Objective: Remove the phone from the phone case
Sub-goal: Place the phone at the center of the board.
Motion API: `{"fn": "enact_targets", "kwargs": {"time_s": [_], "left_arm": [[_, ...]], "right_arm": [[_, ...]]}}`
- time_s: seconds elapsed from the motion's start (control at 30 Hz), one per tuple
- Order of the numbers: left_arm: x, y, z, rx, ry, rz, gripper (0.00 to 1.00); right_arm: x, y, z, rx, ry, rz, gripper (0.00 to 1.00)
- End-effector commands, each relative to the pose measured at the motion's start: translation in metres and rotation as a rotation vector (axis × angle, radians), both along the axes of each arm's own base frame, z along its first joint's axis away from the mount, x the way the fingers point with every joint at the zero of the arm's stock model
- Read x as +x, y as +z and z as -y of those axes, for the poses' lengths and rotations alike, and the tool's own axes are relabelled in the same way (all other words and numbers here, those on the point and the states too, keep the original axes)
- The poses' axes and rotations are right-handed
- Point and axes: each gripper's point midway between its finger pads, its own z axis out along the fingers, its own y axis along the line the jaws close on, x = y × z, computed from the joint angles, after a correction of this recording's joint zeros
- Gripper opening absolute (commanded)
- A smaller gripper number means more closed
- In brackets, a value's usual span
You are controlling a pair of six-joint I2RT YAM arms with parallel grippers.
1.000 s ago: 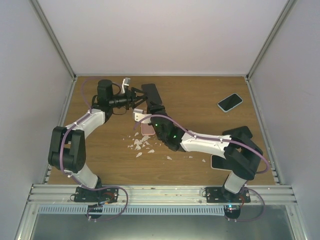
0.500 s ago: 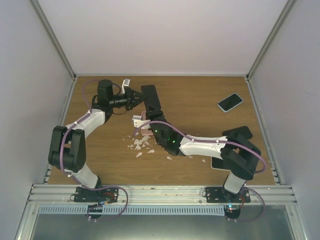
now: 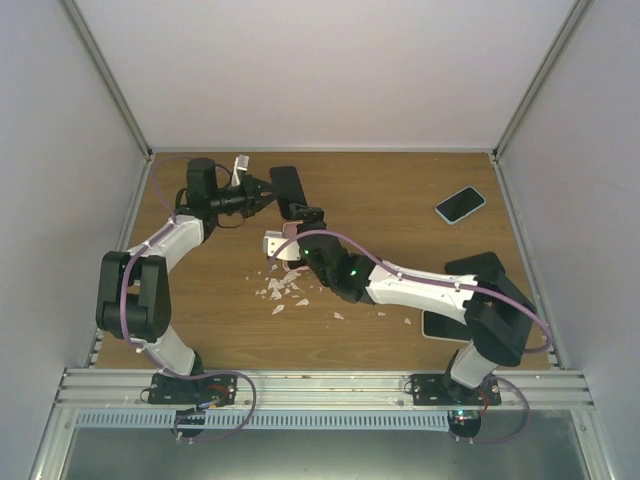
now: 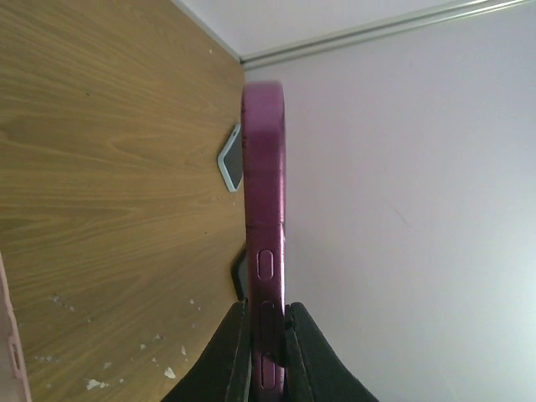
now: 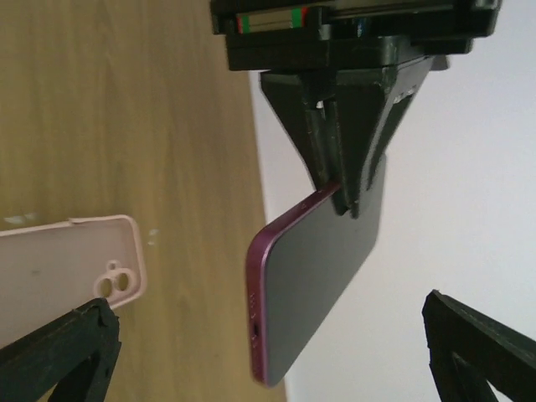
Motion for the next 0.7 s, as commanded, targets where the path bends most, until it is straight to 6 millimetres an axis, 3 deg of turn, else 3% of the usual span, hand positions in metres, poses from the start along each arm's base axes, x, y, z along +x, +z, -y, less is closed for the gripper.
{"fn": "enact_targets", "kwargs": {"time_s": [0.0, 0.33, 0.47, 0.67], "left_arm": [[0.011, 0.014, -0.001, 0.036, -0.009, 0.118, 0.0], [0.018, -0.015, 0.002, 0.115, -0.034, 0.103, 0.0], [0.007, -0.033, 0.02, 0.134, -0.076, 0.074, 0.0], [-0.01, -0.057, 0.054, 0.15, -0.156, 0.024, 0.0]], "right_arm": [[-0.015, -0.009, 0.01, 0.052, 0.044, -0.212, 0.99], [-0.023, -0.003, 0.049, 0.229, 0.124, -0.592, 1.0], [-0.009, 0.002, 0.076, 0.341, 0.089, -0.698, 1.0], [0.002, -0.025, 0.12, 0.405, 0.056, -0.82, 1.0]]}}
